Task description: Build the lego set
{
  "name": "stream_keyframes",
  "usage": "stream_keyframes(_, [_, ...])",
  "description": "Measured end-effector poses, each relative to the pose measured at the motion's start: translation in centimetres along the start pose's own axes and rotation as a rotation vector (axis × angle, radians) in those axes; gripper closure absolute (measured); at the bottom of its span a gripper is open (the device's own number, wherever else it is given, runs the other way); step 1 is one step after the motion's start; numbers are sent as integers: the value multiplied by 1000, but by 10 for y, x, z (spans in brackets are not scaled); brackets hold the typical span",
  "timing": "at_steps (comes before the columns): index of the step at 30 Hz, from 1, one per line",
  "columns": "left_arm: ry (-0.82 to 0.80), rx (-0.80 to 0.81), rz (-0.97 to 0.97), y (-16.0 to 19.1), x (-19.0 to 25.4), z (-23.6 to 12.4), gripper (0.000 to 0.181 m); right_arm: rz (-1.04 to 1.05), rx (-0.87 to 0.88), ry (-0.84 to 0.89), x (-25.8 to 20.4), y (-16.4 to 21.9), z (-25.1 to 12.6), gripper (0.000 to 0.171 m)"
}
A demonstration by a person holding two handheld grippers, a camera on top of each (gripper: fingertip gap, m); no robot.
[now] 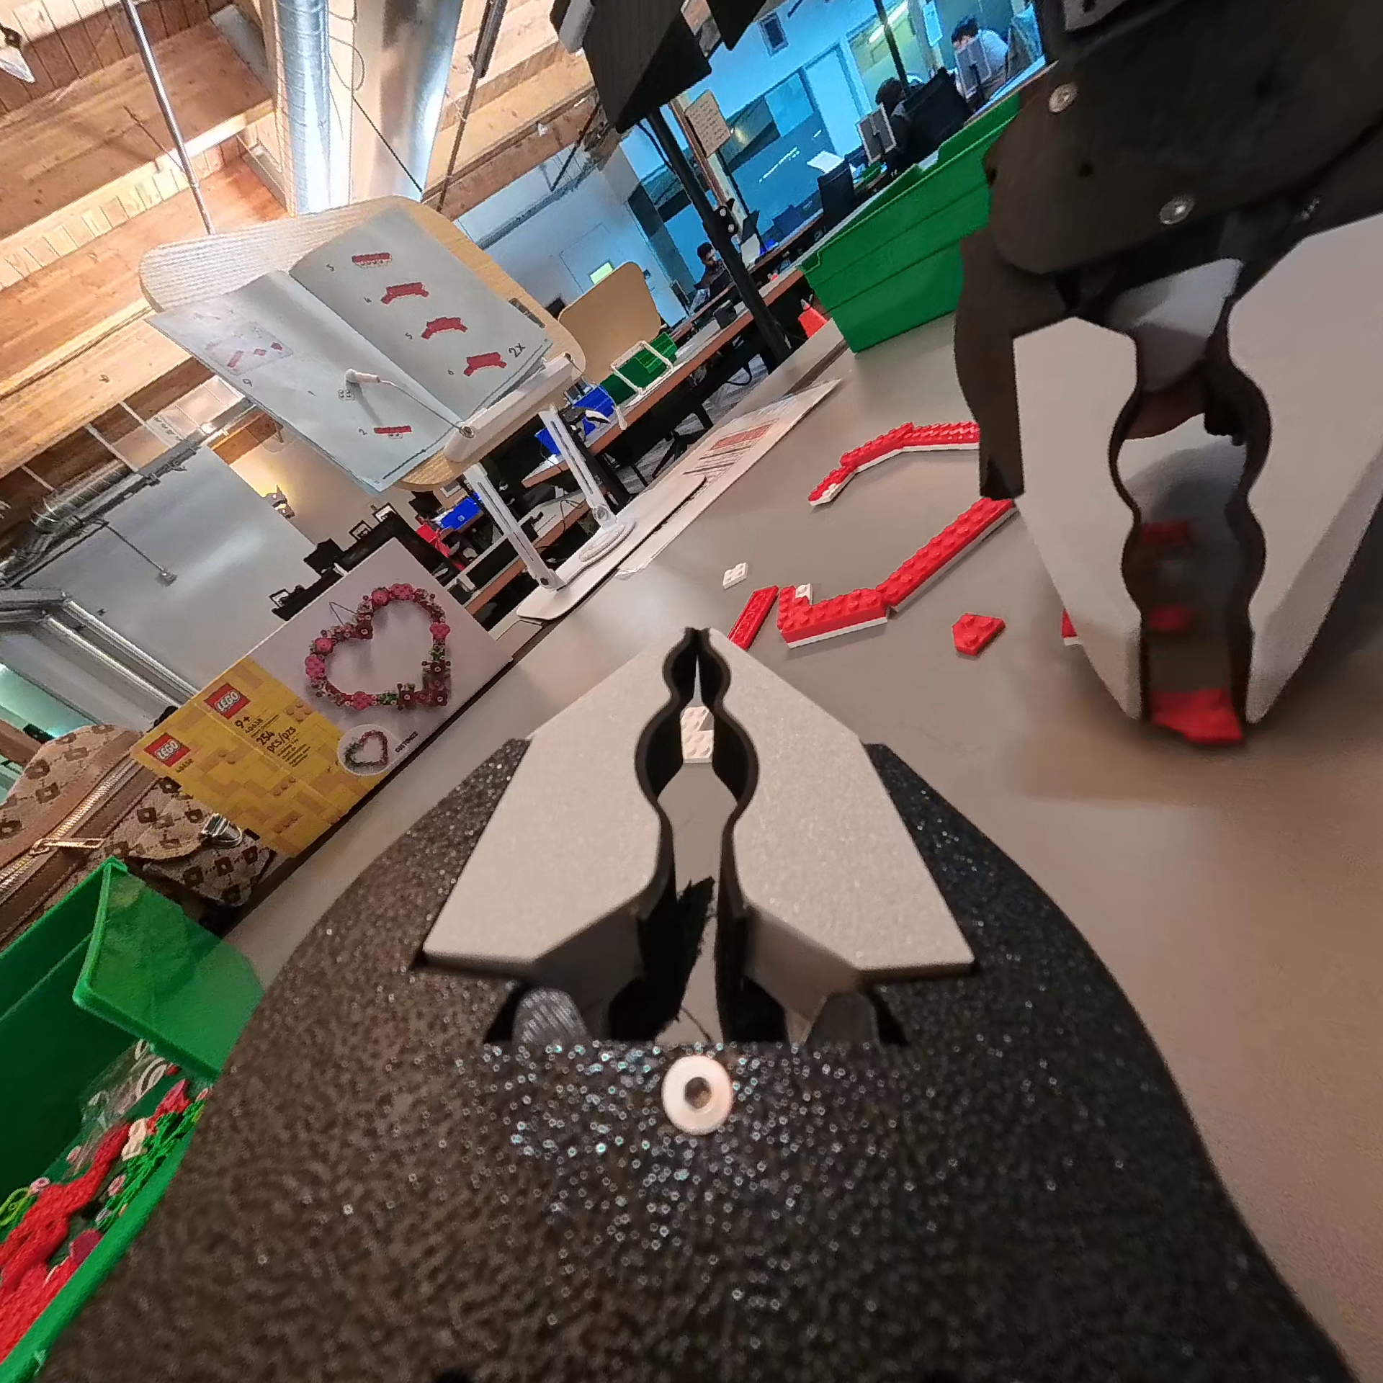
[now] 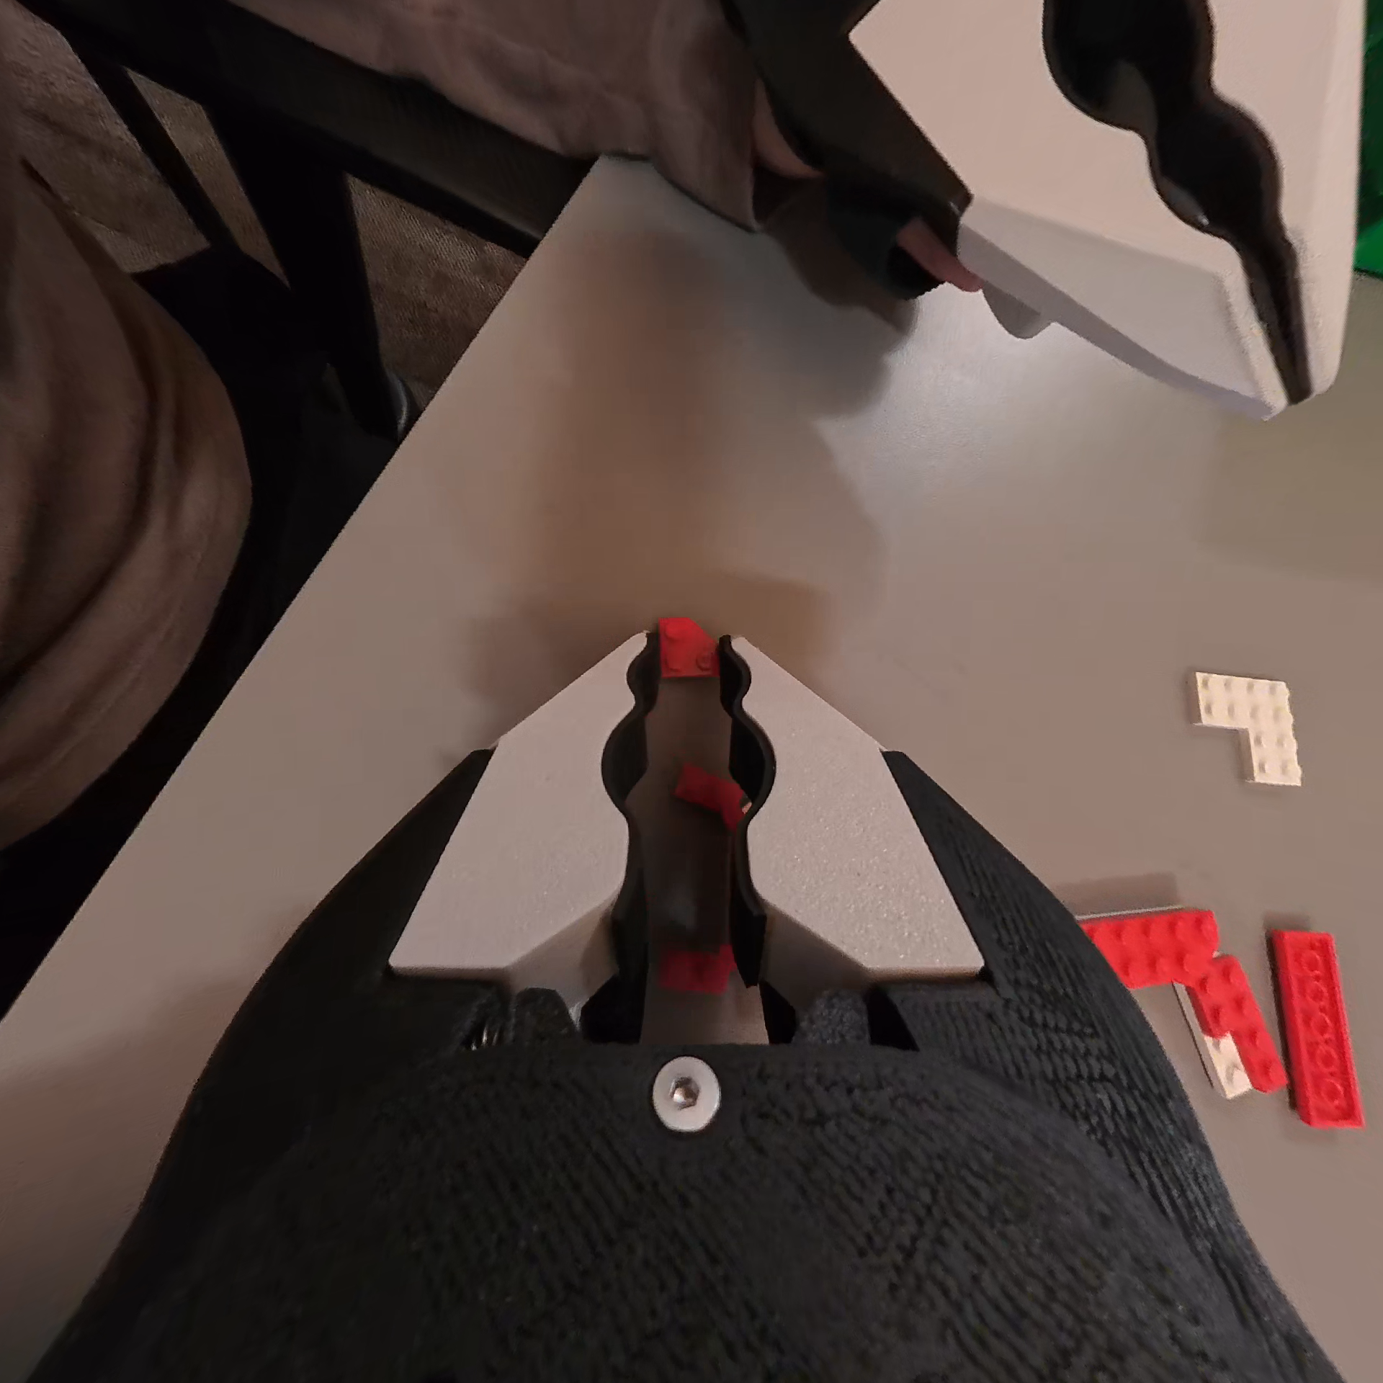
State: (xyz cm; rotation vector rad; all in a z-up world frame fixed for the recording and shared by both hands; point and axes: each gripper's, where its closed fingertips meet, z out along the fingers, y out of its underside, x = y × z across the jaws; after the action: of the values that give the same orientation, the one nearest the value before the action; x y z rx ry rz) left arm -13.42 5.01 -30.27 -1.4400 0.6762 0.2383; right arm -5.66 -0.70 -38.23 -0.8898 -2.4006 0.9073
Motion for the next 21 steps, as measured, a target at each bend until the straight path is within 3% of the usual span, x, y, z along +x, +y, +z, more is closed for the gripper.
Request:
stream_keyframes(8, [4, -3, 2, 0, 1, 0, 181, 23, 31, 72, 10, -10, 2, 136])
stream_keyframes(21, [7, -4, 5, 1, 2, 1, 181, 138, -22, 166, 28, -4, 6, 136])
